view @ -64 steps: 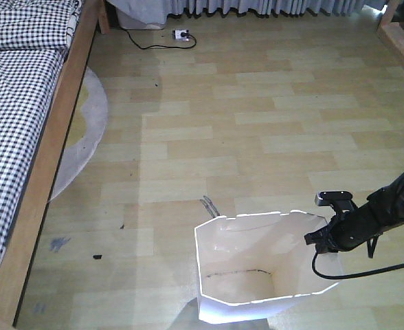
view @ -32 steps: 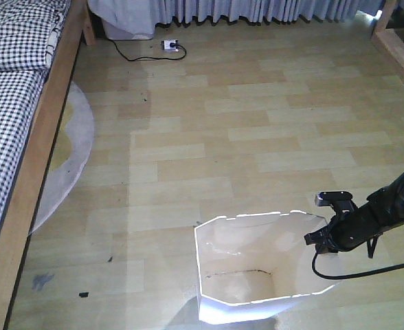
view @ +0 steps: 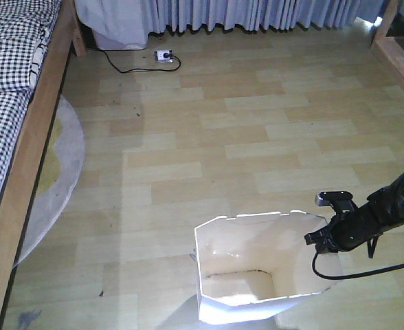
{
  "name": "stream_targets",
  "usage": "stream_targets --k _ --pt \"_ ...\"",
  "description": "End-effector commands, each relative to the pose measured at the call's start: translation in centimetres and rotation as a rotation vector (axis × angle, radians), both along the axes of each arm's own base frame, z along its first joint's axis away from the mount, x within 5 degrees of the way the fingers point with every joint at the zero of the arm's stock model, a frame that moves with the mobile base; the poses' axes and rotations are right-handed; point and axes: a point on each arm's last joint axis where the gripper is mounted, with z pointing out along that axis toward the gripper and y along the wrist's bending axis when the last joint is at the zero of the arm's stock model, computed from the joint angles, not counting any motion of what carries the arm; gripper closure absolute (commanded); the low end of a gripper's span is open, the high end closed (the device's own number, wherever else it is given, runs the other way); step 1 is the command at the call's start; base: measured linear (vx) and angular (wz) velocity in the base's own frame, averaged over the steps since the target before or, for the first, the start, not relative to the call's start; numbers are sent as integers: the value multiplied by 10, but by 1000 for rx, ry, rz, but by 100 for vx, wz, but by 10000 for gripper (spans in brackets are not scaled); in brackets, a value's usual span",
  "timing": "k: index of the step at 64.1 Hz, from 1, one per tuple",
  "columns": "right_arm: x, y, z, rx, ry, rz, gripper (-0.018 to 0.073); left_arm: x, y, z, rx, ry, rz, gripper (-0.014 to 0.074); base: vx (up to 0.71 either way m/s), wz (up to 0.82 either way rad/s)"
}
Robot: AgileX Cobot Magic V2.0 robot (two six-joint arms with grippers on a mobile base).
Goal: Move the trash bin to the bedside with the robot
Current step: 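Drive forward toward the curtains, holding the bin with the right gripper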
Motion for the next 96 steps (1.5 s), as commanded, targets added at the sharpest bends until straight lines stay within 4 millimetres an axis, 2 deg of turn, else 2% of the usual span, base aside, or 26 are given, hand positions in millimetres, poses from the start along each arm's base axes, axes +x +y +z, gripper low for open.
stream_targets --k 1,96 --pt "15 7 31 127 -55 -1 563 -1 0 14 -4 -99 -3 603 28 0" --pt "15 7 31 127 -55 -1 563 -1 0 14 -4 -99 -3 603 29 3"
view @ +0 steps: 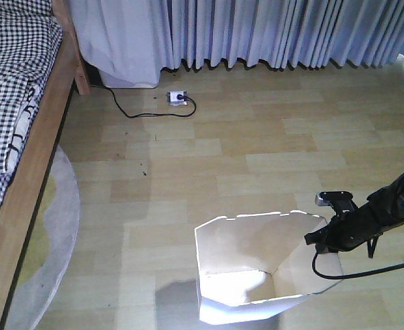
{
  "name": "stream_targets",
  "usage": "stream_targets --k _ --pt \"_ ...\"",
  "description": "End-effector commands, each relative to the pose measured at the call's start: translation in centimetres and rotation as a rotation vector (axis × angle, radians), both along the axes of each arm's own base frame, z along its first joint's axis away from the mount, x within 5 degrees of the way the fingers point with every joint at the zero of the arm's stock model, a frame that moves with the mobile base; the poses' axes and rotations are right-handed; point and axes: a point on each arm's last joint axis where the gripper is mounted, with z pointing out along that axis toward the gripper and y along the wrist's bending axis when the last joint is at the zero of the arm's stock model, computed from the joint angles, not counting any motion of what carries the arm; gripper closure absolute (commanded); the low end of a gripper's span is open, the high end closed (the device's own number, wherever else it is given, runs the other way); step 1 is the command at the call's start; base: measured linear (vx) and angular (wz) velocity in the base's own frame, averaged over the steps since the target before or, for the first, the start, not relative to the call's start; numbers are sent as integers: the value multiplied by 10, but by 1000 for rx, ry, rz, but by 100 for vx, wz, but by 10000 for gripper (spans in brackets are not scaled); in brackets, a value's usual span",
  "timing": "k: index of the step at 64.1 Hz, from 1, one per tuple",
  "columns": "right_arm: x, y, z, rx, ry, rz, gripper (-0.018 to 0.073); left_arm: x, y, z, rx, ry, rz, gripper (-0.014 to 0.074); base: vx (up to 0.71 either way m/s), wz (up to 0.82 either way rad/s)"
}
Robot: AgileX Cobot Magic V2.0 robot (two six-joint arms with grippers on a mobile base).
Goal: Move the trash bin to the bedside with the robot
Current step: 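Drive forward toward the curtains, holding the bin with the right gripper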
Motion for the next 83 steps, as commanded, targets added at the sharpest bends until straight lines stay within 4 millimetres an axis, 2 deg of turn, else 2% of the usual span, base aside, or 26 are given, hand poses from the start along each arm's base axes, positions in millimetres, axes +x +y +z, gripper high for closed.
stream_targets --k 1,83 --pt "15 7 31 127 -55 1 563 -1 0 14 -4 -99 -3 603 27 2" --pt "15 7 31 126 -55 0 563 -1 0 14 -4 -99 -3 603 24 7"
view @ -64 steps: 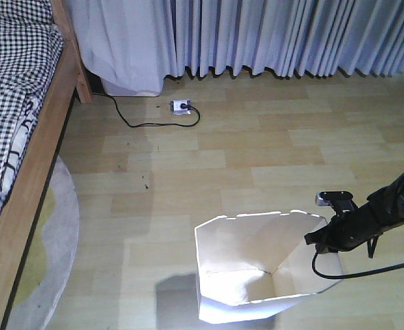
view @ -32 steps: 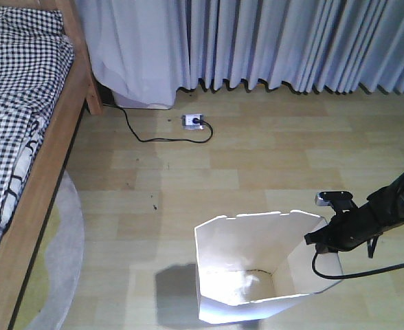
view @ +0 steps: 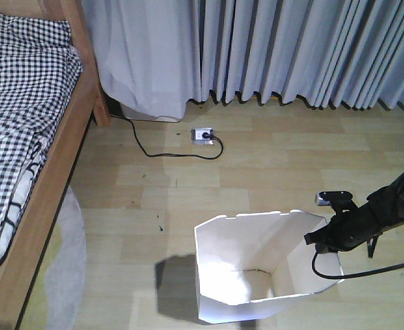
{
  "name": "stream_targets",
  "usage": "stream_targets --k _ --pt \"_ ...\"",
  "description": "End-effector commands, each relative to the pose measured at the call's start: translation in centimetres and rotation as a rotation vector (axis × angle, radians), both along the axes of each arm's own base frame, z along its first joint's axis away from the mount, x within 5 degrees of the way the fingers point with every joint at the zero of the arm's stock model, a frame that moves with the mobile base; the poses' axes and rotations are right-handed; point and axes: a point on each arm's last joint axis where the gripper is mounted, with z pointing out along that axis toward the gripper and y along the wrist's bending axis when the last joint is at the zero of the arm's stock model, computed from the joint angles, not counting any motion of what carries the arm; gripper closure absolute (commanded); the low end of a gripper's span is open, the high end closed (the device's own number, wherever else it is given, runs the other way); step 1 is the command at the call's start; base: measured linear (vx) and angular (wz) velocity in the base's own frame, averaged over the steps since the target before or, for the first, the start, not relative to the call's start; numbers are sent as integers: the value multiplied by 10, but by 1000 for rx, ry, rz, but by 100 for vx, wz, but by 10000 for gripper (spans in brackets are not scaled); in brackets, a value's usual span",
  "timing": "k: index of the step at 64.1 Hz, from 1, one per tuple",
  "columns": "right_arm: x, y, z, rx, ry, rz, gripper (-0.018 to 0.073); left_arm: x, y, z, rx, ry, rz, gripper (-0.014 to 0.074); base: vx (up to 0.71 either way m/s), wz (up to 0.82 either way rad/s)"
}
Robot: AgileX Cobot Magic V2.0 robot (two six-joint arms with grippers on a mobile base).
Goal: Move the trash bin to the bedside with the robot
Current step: 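Drive up beside the bed end, keeping the bin gripped by the rim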
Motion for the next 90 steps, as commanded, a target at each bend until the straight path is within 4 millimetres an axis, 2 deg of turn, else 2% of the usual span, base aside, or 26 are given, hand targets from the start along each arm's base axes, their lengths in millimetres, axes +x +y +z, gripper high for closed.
stream_targets --k 1,90 --pt "15 7 31 126 -55 0 563 -1 0 14 -4 -99 -3 603 19 1" --pt "15 7 31 126 -55 1 563 -1 0 14 -4 -99 -3 603 18 2"
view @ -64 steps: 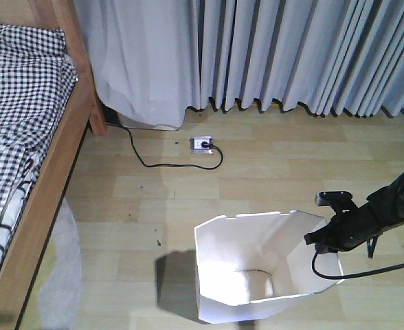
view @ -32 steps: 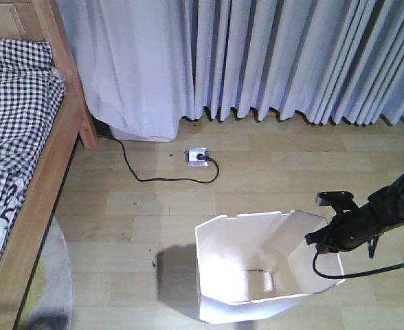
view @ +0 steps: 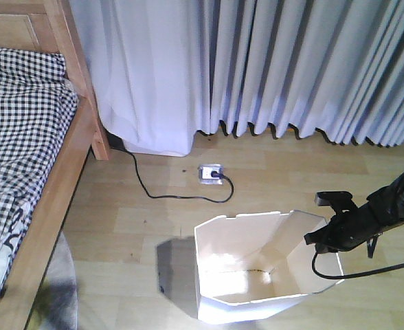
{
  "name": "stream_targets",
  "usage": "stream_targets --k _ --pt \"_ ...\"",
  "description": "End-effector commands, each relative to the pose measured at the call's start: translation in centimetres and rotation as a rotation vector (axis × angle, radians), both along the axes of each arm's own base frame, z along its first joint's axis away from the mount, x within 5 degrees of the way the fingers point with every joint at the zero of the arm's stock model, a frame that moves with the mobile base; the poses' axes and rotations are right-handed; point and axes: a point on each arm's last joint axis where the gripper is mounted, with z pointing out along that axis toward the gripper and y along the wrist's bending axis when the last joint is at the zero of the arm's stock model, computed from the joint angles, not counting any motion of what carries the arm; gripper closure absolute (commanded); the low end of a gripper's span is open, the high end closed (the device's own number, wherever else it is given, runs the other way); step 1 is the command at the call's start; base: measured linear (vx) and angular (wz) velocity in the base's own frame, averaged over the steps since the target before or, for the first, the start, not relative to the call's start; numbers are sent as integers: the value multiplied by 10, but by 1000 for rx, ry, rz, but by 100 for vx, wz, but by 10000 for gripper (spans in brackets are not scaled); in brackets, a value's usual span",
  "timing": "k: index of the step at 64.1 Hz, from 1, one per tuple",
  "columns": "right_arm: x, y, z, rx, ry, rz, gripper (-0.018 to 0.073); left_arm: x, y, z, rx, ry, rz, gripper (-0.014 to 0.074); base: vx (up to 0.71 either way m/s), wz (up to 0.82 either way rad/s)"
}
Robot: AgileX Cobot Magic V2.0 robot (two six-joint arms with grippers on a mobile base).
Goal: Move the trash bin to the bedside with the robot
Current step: 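Drive up beside the bed end, keeping the bin gripped by the rim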
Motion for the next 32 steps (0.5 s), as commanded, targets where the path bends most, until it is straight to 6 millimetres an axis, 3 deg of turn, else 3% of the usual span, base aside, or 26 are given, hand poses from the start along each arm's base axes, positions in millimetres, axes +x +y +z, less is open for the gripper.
stream_targets --k 1,32 --pt "15 7 31 126 -55 1 563 -1 0 14 -4 -99 -3 603 21 10" --pt "15 7 31 125 -55 1 563 -1 0 14 -4 -99 -3 603 20 7"
